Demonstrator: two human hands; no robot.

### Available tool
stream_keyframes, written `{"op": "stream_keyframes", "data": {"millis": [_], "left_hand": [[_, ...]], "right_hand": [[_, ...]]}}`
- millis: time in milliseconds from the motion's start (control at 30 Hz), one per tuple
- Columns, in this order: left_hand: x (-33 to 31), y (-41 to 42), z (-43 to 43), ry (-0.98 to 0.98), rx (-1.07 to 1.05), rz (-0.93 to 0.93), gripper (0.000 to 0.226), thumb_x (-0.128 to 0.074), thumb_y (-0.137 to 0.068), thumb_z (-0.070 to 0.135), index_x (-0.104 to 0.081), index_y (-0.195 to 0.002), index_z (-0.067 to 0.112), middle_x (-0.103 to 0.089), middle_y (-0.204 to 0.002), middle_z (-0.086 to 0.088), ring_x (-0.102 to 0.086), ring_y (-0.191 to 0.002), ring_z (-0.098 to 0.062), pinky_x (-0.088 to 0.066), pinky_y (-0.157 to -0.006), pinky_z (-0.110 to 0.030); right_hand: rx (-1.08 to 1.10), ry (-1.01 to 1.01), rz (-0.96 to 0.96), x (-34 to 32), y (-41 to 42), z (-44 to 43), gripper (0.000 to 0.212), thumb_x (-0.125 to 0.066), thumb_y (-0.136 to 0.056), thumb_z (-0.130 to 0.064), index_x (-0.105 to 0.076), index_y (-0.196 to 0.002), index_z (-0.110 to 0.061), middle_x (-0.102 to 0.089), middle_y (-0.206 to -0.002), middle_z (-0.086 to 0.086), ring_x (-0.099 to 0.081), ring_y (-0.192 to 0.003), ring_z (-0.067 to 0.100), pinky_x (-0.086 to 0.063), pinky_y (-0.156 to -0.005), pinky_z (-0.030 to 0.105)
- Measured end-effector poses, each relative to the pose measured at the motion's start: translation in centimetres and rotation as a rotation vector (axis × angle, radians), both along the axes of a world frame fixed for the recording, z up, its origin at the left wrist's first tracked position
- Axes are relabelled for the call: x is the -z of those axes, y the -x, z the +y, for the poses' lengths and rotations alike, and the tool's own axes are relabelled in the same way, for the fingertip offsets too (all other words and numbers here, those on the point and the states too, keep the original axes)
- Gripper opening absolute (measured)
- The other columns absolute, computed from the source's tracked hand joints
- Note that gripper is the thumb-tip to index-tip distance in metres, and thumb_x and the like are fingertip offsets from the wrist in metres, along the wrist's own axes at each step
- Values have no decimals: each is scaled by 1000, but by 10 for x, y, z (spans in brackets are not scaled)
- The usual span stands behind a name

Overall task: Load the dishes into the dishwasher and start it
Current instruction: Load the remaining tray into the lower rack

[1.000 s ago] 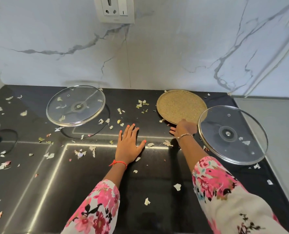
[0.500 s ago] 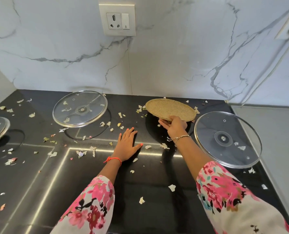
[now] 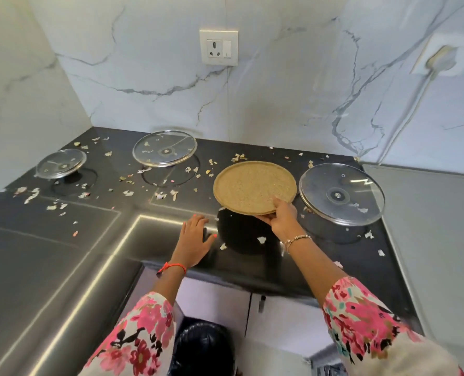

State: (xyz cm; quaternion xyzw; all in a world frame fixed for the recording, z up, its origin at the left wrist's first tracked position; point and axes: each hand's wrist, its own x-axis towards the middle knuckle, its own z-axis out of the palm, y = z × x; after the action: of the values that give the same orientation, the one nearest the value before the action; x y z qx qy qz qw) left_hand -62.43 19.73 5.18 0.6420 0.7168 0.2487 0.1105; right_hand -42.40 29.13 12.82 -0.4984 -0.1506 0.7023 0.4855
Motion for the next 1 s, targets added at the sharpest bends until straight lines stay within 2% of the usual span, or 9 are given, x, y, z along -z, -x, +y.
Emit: {"op": "stream_keyframes", "data": {"millis": [133,267,367,467,700,800,867,933,1000], "left_hand": [[14,-29,-82,29,-58,-21,49,-54,-91,28,-41,-134,6,-35,-145,-8,-17,-142,-24,-9,-115,-41],[29,-61,-170,41,-37,-37,50,-56,-90,28,-41,-133,6,-36,-143,-10,-22,-140,-28,-14,-115,-45],[33,-91,-237,43,-28,-24,50,-56,-91,28,-41,-133,6,-35,-144,-10,-20,-140,-26,-12,-115,-46],[31,-120,-298,60,0,-9,51,-55,-91,29,-40,-134,6,-35,-145,-11,-19,-140,-26,-13,-114,-46],[50,-190,-397,162,61,-26,61,-52,-92,37,-30,-141,8,-25,-152,-7,-10,-144,-24,-4,-116,-44],[64,-229,-432,204,90,-26,63,-53,-91,39,-30,-141,8,-26,-151,-6,-11,-144,-22,-1,-115,-44],[75,-258,-454,255,116,-24,66,-51,-91,43,-29,-142,8,-25,-152,-5,-9,-144,-22,1,-115,-43],[86,-291,-473,291,144,-15,71,-45,-88,51,-28,-143,8,-25,-152,-7,-9,-144,-22,0,-115,-44],[96,-325,-489,323,164,-25,68,-48,-91,47,-28,-143,7,-24,-152,-7,-8,-144,-21,-1,-115,-43]], "right_hand": [[-79,-65,-28,15,-28,-80,34,-44,-97,-11,-40,-131,-13,-52,-128,17,-54,-112,37,-52,-67,48],[-111,-103,-34,29,-65,-170,38,-44,-97,-13,-37,-135,-11,-52,-129,19,-54,-111,38,-50,-74,50],[-124,-83,-45,36,-99,-243,40,-44,-97,-13,-37,-136,-9,-50,-130,20,-52,-112,39,-49,-80,53],[-118,-57,-75,38,-134,-312,41,-44,-97,-11,-35,-137,-9,-50,-125,19,-53,-103,37,-49,-78,52],[-88,55,-119,71,-219,-432,40,-48,-95,-13,-40,-134,-6,-54,-124,17,-55,-104,33,-53,-71,48],[-57,84,-97,90,-263,-477,39,-48,-95,-13,-40,-132,-7,-52,-130,18,-54,-109,33,-55,-76,48],[-43,117,-106,104,-294,-505,38,-49,-95,-13,-41,-132,-7,-50,-132,19,-55,-104,31,-56,-73,45],[-26,143,-114,118,-332,-531,38,-49,-94,-13,-41,-132,-7,-50,-132,20,-54,-104,32,-53,-75,49],[-21,172,-121,130,-369,-553,38,-48,-95,-11,-40,-132,-9,-49,-133,21,-52,-104,33,-49,-80,52]]}}
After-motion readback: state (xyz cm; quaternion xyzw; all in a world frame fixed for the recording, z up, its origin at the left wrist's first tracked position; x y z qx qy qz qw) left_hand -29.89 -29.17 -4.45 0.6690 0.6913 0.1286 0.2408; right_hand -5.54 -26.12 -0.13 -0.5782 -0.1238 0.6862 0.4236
